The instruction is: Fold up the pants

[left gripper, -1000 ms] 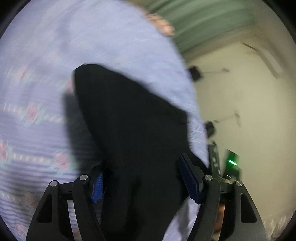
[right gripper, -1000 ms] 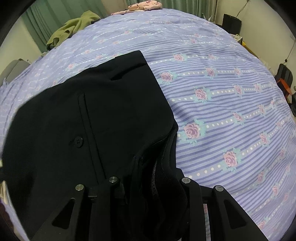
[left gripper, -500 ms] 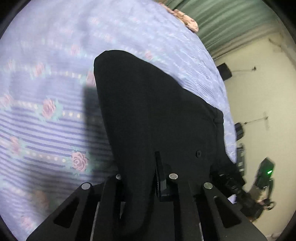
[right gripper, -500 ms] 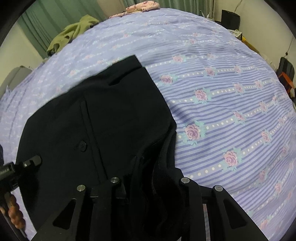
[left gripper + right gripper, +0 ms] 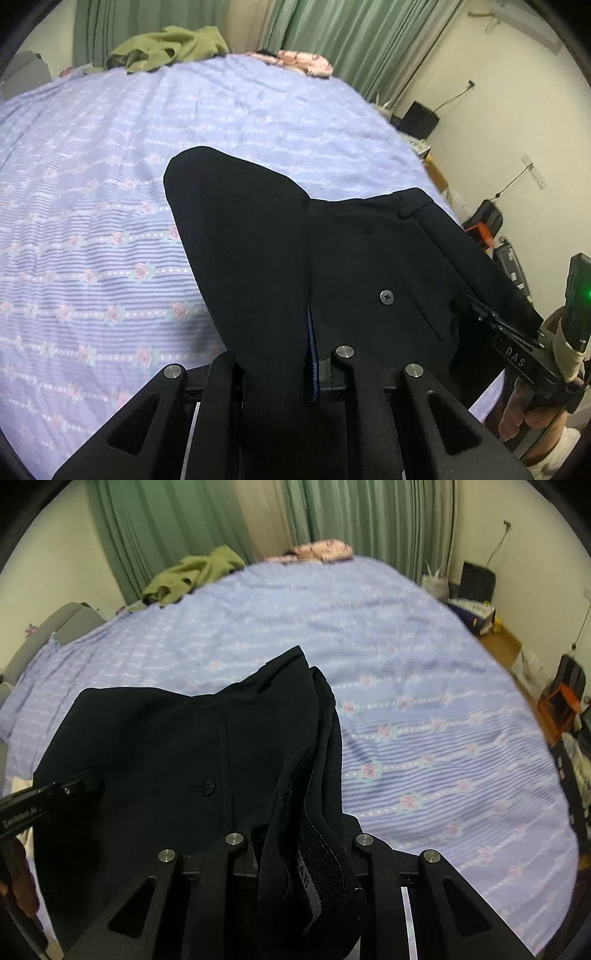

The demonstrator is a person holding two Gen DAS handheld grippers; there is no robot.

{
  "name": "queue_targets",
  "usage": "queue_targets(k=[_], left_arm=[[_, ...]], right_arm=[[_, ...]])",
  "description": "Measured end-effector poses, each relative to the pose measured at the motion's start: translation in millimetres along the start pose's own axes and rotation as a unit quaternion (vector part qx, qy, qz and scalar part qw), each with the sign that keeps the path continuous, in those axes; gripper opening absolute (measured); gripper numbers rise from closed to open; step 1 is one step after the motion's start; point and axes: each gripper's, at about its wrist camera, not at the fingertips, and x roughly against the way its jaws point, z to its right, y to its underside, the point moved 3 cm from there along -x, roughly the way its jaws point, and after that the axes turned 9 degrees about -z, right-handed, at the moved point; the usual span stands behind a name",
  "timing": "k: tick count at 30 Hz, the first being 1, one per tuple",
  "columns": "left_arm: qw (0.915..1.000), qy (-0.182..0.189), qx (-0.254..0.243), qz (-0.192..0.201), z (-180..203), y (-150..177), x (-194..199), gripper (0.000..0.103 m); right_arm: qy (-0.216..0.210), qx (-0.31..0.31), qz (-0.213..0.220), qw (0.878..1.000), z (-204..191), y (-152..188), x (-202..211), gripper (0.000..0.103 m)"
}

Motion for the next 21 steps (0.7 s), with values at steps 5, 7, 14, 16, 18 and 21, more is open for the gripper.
queue_targets(k=[5, 7, 14, 16, 18, 21], left_arm=[[0.9995, -0.001, -0.013, 0.029, 20.4, 18.5, 64.1, 0.014], [0.9988, -0.005, -0.025, 0.042, 26.7, 28.0, 91.3, 0.014], [0.9953, -0.036, -0.052, 0.073, 40.1, 59.8, 172.4, 0.014], [0.9946, -0.043, -0.051, 0.079, 43.6, 64.6, 188.2, 0.014], [0.9933, -0.055, -0.05, 0.089, 43.7, 73.9, 202.8, 0.014], [0.9912, -0.074, -0.041, 0.102, 44.2, 87.5, 217.8, 0.014]], right_arm=[[0.007, 0.014, 0.042, 0.999, -14.4, 13.7, 75.4, 0.025], [0.012, 0.019, 0.06, 0.998, -23.9, 20.7, 108.8, 0.025], [0.008, 0.019, 0.098, 0.995, -50.9, 43.0, 188.7, 0.025], [0.003, 0.026, 0.106, 0.994, -57.4, 49.4, 203.7, 0.025], [-0.004, 0.036, 0.113, 0.993, -64.9, 56.2, 218.9, 0.025], [-0.02, 0.053, 0.123, 0.991, -72.0, 63.2, 233.1, 0.025]])
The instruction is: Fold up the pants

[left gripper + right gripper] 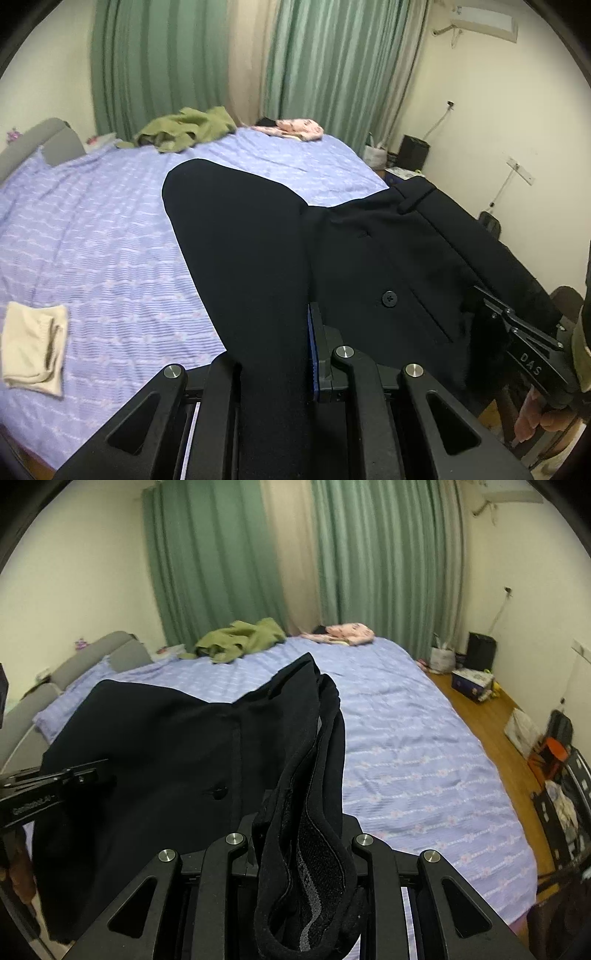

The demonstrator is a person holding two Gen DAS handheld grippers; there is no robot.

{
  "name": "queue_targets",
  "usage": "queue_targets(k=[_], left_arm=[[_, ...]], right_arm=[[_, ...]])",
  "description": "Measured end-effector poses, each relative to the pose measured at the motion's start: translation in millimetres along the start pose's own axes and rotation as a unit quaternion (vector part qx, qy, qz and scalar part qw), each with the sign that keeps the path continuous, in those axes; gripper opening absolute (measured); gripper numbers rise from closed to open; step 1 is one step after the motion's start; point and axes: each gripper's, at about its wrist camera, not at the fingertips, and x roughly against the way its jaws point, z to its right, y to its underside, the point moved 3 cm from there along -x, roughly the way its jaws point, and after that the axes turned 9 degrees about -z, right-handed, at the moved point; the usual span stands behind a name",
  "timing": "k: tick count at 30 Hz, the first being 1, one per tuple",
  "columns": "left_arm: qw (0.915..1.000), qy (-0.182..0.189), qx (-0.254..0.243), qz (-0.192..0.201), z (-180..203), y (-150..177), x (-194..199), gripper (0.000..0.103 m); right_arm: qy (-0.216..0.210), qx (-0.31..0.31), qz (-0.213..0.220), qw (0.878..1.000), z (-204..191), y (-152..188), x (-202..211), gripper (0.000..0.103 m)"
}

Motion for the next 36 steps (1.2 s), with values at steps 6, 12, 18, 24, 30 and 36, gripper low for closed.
queue_targets(k=[6, 12, 18, 24, 30, 36], left_arm=[[0.9996, -0.021, 0.014, 0.012, -10.4, 20.5, 33.2, 0.014], [0.9985, -0.032, 0.036, 0.026, -40.2, 34.5, 58.9, 0.014], [0.9981, -0.036, 0.035, 0.036, -90.0, 46.1, 78.0, 0.014], [0.9991, -0.025, -0.002, 0.034, -164.0, 56.4, 97.8, 0.015], [0.9985, -0.028, -0.041, 0.023, -226.8, 65.9, 114.3, 0.015], [0.999, -0.029, -0.027, 0.022, -270.8, 74.7, 128.9, 0.015]], right_arm=[[-0.022, 0.044, 0.016, 0.999, -22.1, 1.8, 24.4, 0.025], [-0.043, 0.073, 0.024, 0.996, -54.2, -0.1, 33.2, 0.025], [-0.048, 0.084, 0.028, 0.995, -103.7, 2.3, 32.2, 0.025], [-0.035, 0.059, 0.031, 0.997, -168.5, 9.6, 28.5, 0.025], [-0.027, 0.022, 0.03, 0.999, -241.7, 24.6, 25.6, 0.025], [-0.035, 0.042, 0.022, 0.998, -290.6, 25.9, 23.4, 0.025]])
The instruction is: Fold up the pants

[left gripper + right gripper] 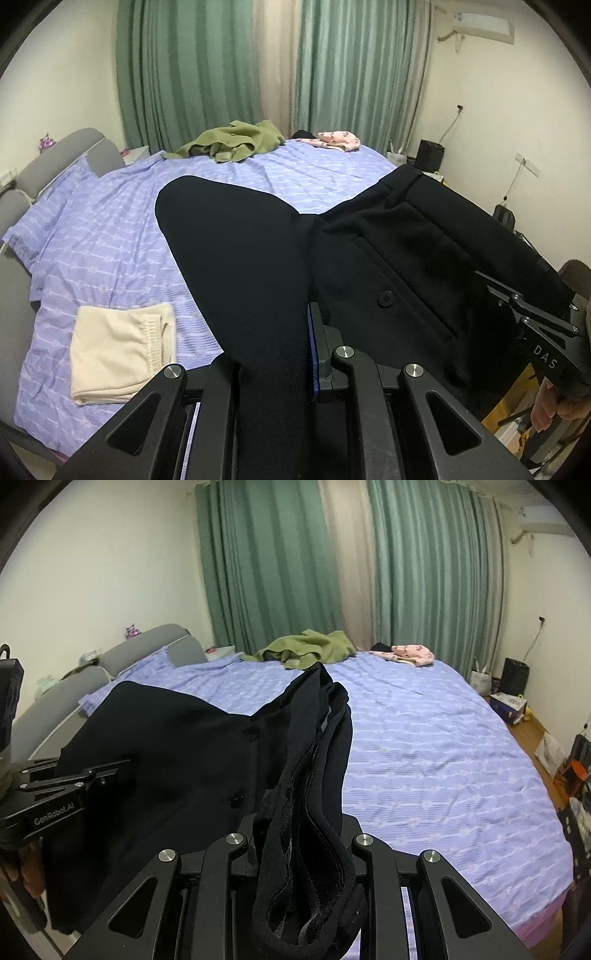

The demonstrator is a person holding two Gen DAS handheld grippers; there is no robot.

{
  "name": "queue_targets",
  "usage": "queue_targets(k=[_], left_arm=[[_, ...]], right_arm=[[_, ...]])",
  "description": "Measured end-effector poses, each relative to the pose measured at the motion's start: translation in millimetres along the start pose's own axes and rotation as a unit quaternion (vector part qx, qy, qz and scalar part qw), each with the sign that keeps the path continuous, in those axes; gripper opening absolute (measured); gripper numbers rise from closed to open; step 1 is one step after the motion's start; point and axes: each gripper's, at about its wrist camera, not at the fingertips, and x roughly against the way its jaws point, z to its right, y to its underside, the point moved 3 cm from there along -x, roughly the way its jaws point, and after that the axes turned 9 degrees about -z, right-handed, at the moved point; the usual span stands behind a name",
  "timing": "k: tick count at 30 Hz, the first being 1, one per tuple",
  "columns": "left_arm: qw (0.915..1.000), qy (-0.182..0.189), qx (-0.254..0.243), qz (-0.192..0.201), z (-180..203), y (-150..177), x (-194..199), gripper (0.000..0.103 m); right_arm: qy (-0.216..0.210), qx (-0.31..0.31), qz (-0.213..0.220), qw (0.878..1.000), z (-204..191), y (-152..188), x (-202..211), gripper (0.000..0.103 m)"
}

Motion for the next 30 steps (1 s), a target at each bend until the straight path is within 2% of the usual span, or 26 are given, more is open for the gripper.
queue_targets(k=[7, 14, 19, 30], left_arm=[[0.9995, -0.017, 0.027, 0.004, -30.6, 8.1, 3.6, 0.015], [0.9981, -0.008, 0.062, 0.003, -90.2, 20.2, 1.2, 0.014], [0.9983, 0.01, 0.057, -0.006, -150.3, 19.6, -2.9, 0.015], [0.9978, 0.019, 0.042, -0.048, -296.7, 29.5, -19.7, 0.015]], right_arm=[[-0.028, 0.026, 0.002, 0.999, -28.9, -10.7, -12.3, 0.025], [-0.037, 0.043, -0.006, 0.998, -74.4, -19.3, -35.6, 0.025], [-0.024, 0.029, -0.003, 0.999, -123.4, -21.2, -50.0, 0.025], [-0.031, -0.018, -0.042, 0.998, -235.2, -23.9, -113.4, 0.025]])
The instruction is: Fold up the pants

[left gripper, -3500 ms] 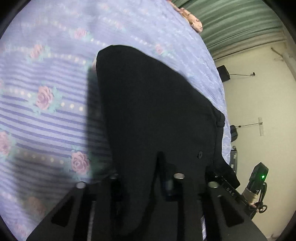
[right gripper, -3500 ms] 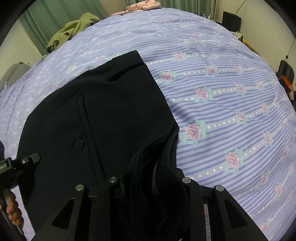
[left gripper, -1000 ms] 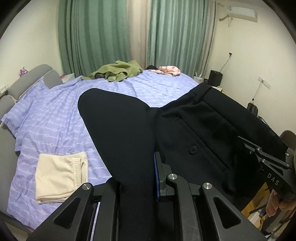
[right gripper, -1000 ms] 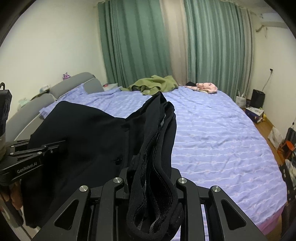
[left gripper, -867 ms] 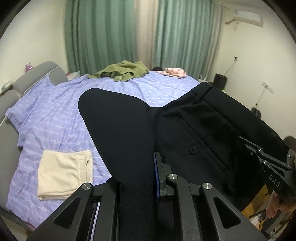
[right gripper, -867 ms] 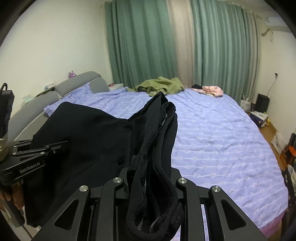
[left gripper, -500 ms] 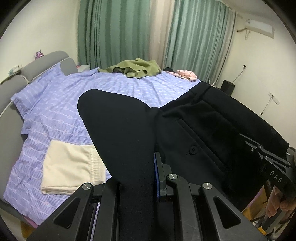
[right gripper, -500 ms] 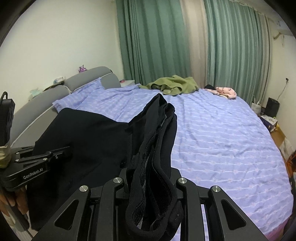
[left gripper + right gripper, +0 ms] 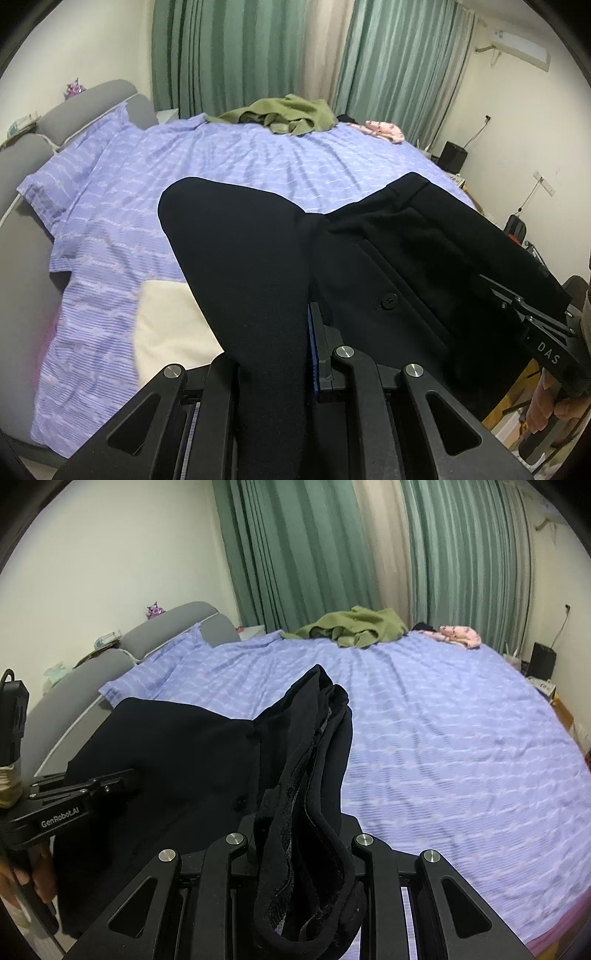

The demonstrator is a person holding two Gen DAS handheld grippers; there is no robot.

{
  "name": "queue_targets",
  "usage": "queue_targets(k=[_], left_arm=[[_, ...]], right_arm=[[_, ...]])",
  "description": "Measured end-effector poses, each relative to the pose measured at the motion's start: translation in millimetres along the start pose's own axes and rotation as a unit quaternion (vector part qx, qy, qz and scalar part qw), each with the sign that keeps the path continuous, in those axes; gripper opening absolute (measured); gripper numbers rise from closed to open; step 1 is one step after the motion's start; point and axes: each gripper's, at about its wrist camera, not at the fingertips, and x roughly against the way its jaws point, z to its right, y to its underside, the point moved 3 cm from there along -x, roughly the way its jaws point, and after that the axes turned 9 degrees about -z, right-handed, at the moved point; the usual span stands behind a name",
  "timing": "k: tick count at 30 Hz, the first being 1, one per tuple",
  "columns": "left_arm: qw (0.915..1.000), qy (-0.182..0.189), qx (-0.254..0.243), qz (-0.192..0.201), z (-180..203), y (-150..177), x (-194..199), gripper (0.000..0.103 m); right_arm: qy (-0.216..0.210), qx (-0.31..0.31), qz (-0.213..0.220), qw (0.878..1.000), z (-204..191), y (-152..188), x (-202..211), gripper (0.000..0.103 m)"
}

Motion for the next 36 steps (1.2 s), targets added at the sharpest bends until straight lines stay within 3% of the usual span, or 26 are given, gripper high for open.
queue_targets(k=[5, 8, 14, 21, 27, 31, 36], left_arm=[[0.9998, 0.003, -0.006, -0.017, -68.5, -7.5, -18.2, 0.015], [0.9993, 0.025, 0.008, -0.029, -115.1, -15.6, -35.7, 0.015], [0.9981, 0.039, 0.001, -0.047, -171.4, -30.3, -82.4, 0.015], [0.9942, 0.046, -0.043, -0.088, -190.3, -41.0, -151.4, 0.015], [0.9876, 0.032, -0.072, -0.136, -189.6, -21.6, -208.4, 0.017], [0.9874, 0.029, -0.038, -0.151, -203.7, -9.5, -224.0, 0.02], [0.9855, 0.017, -0.018, -0.168, -211.0, 0.6, -226.9, 0.03]], right_arm=[[-0.011, 0.003, -0.025, 1.0, -48.5, -6.1, -51.9, 0.025], [-0.018, 0.006, -0.045, 0.999, -72.8, -10.5, -83.4, 0.025], [-0.01, 0.009, -0.076, 0.997, -103.8, -18.4, -139.8, 0.025], [0.03, 0.018, -0.126, 0.991, -115.2, -12.1, -203.7, 0.025], [0.053, 0.004, -0.188, 0.981, -106.1, 6.4, -250.7, 0.025], [0.066, 0.015, -0.21, 0.975, -103.9, 23.7, -268.5, 0.025], [0.052, 0.001, -0.23, 0.972, -100.7, 38.6, -273.7, 0.026]])
